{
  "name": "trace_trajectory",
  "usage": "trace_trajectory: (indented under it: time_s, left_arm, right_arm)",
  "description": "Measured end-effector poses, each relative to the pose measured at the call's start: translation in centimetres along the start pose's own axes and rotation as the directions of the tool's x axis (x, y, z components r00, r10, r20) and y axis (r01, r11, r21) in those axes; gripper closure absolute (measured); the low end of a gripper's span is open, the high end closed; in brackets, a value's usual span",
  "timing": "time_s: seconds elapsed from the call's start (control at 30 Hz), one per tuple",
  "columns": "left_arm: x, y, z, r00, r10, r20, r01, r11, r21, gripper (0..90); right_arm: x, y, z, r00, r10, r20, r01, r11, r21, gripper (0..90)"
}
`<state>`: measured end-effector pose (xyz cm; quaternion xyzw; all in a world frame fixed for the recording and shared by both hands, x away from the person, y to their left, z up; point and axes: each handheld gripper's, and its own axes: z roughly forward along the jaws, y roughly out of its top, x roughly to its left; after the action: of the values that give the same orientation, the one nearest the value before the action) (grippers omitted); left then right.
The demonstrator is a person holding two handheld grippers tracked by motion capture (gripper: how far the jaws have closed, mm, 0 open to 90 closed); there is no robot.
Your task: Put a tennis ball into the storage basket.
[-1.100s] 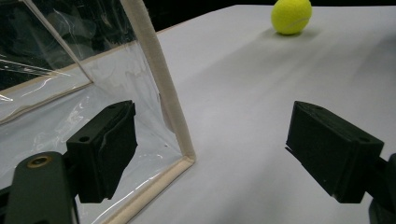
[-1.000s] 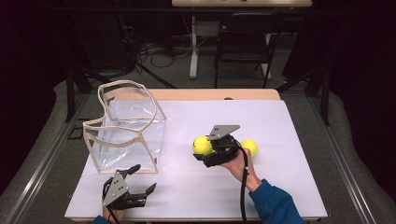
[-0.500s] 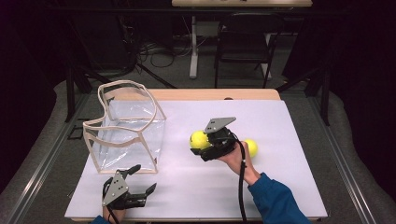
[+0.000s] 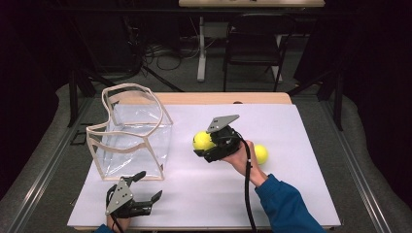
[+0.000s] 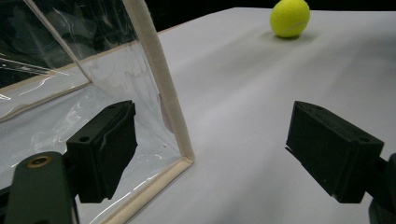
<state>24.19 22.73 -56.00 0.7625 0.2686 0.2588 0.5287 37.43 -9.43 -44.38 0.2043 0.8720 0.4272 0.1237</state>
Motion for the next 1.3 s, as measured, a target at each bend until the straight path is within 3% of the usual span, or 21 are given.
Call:
trace_trajectory:
  time_s: [0.9, 1.3]
  left_arm:
    - [0.0, 0.0, 0.0, 1.0, -0.004, -0.005, 0.004, 1.0, -0.002, 15.9]
    - [0.0, 0.0, 0.0, 1.0, -0.002, -0.005, 0.002, 1.0, -0.003, 15.9]
  right_arm:
    - [-0.9, 3.2, 0.3, 0.9997, -0.024, -0.012, 0.024, 1.0, -0.003, 26.4]
    - [-1.1, 5.6, 1.1, 0.9989, -0.043, -0.019, 0.043, 0.999, -0.019, 26.5]
